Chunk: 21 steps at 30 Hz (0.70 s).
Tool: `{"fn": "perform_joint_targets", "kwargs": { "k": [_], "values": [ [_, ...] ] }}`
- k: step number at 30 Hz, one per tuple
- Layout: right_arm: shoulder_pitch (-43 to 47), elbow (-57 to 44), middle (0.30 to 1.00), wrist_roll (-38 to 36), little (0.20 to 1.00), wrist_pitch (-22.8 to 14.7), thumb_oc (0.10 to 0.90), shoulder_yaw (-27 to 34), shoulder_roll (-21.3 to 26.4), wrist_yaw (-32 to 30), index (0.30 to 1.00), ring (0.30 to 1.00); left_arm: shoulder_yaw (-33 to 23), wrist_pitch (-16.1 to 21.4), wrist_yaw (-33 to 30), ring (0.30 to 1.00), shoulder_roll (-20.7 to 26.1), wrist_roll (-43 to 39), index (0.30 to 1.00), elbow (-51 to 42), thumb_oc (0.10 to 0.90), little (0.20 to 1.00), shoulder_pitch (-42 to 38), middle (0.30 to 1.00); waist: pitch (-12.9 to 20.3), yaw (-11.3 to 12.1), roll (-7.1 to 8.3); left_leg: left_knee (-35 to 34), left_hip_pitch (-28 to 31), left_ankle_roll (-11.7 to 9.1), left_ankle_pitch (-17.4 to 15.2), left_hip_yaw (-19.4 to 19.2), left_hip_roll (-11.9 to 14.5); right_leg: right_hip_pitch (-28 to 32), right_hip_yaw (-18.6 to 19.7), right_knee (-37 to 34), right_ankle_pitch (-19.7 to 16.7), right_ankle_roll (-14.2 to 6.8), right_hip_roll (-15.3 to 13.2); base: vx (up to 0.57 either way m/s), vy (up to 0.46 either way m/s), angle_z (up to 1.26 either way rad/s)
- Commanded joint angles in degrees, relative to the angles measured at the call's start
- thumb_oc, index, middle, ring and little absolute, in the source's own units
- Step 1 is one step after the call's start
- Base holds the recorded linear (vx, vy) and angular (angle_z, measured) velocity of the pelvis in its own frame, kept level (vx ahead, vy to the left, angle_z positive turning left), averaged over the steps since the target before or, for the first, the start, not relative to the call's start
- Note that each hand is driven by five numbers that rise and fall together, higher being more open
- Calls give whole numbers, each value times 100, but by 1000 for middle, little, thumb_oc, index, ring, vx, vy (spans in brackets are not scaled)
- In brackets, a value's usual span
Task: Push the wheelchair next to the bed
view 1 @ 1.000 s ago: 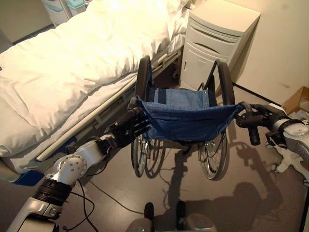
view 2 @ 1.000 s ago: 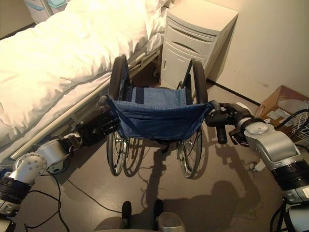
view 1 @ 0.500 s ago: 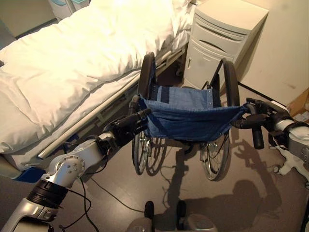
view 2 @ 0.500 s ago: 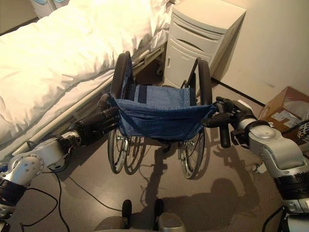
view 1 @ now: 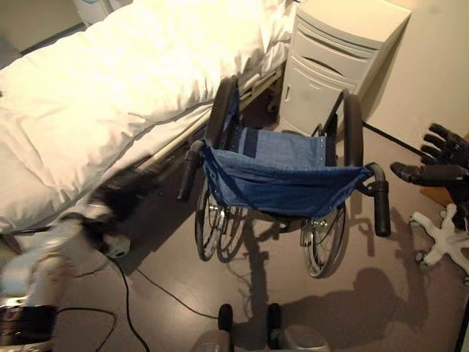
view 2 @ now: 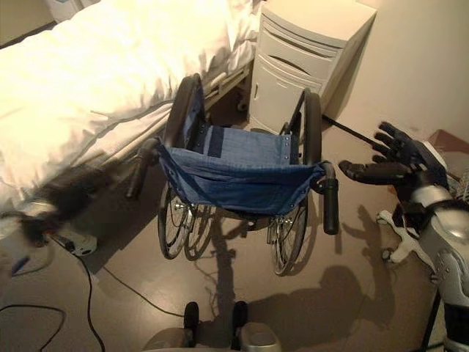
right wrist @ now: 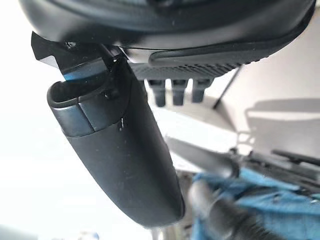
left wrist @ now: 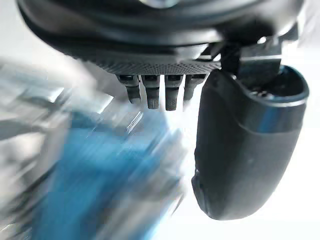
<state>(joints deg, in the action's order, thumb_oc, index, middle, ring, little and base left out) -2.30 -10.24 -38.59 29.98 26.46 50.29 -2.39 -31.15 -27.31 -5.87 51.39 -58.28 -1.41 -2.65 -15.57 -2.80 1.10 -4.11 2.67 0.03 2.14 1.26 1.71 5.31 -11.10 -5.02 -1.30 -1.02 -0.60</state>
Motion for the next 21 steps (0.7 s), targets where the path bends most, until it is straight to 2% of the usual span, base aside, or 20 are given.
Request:
{"fn": "perform_joint_targets", "kwargs": {
  "k": [1,5,8,9,11,13,15,16,17,18,19,20,21],
  "values": [
    [21,426,900,306,900,-644,800,86,201,-282,900,900,-588,678,421,900,999,431,900,92,800,900,377,900,1449,251,-1,-89,117,-288,136,-265,-54,-72,294,47,-197,-522,-282,-39,-12,38],
    [-335,513,900,372,900,-626,800,311,-50,-454,900,900,-653,563,592,900,756,751,900,101,800,900,775,900,1452,235,9,-89,122,-284,82,-218,-56,-46,298,24,-148,-537,-277,-17,-16,37],
    [-736,740,900,273,900,-628,800,400,-541,-480,900,900,-814,1268,65,900,368,1504,900,255,800,900,1204,900,1442,233,26,-89,112,-282,68,-220,-44,-48,272,16,-140,-552,-279,4,-14,11],
    [-809,773,900,236,900,-579,800,397,-636,-507,900,900,-844,1350,66,900,325,1604,900,292,800,900,1289,900,1446,226,32,-89,108,-280,68,-224,-42,-47,269,13,-141,-553,-279,-19,-1,3],
    [-1069,836,900,238,900,-535,800,398,-967,-589,900,900,-904,1244,205,900,49,1582,900,271,800,900,1532,900,1449,213,44,-89,84,-273,84,-225,-33,-57,275,10,-137,-544,-273,-27,4,3],
    [-1323,1224,900,148,900,-764,800,270,-1502,-785,900,900,-695,1076,537,900,-506,1786,900,297,800,900,1768,900,1446,212,54,-89,45,-274,99,-214,-22,-86,275,11,-140,-541,-264,-44,0,1],
    [-1394,1522,900,-18,900,-852,800,195,-1724,-969,900,900,-468,912,689,900,-759,1897,900,324,800,900,1826,900,1435,220,58,-89,32,-270,103,-207,-20,-96,261,10,-147,-541,-265,-36,-7,4],
    [-1416,1881,900,-343,900,-965,800,99,-1880,-1298,900,900,-212,813,775,900,-994,1957,900,373,800,900,1837,900,1422,239,64,-89,28,-264,99,-196,-24,-101,252,11,-150,-535,-263,-47,-5,4],
    [-1390,2398,900,-546,900,-1248,800,23,-2040,-1445,900,900,105,790,827,900,-1223,2029,900,515,800,900,1796,900,1411,249,70,-89,22,-257,103,-184,-24,-103,241,13,-154,-526,-257,-43,-2,4],
    [-1364,2613,900,-769,900,-1423,800,1,-2078,-1635,900,900,227,780,865,900,-1296,2072,900,582,800,900,1764,900,1405,257,67,-89,21,-254,103,-181,-24,-102,238,13,-156,-521,-253,-40,3,4],
    [-1257,3210,900,-1191,900,-1868,800,-5,-2190,-1875,900,900,533,753,905,900,-1426,2137,900,787,800,900,1667,900,1391,276,53,-89,20,-252,104,-174,-25,-103,235,21,-162,-514,-243,0,0,0],
    [-1206,3455,900,-1350,900,-2012,800,5,-2239,-1879,900,900,668,766,904,900,-1471,2164,900,890,800,900,1629,900,1387,279,49,-89,20,-252,103,-173,-24,-104,234,24,-166,-513,-241,-32,11,1],
    [-1011,4204,900,-2130,900,-2507,800,64,-2415,-1893,900,900,1154,727,812,900,-1597,2234,900,1199,800,900,1447,900,1370,294,28,-89,20,-246,97,-164,-26,-103,228,33,-183,-513,-235,0,0,0]
  ]
}}
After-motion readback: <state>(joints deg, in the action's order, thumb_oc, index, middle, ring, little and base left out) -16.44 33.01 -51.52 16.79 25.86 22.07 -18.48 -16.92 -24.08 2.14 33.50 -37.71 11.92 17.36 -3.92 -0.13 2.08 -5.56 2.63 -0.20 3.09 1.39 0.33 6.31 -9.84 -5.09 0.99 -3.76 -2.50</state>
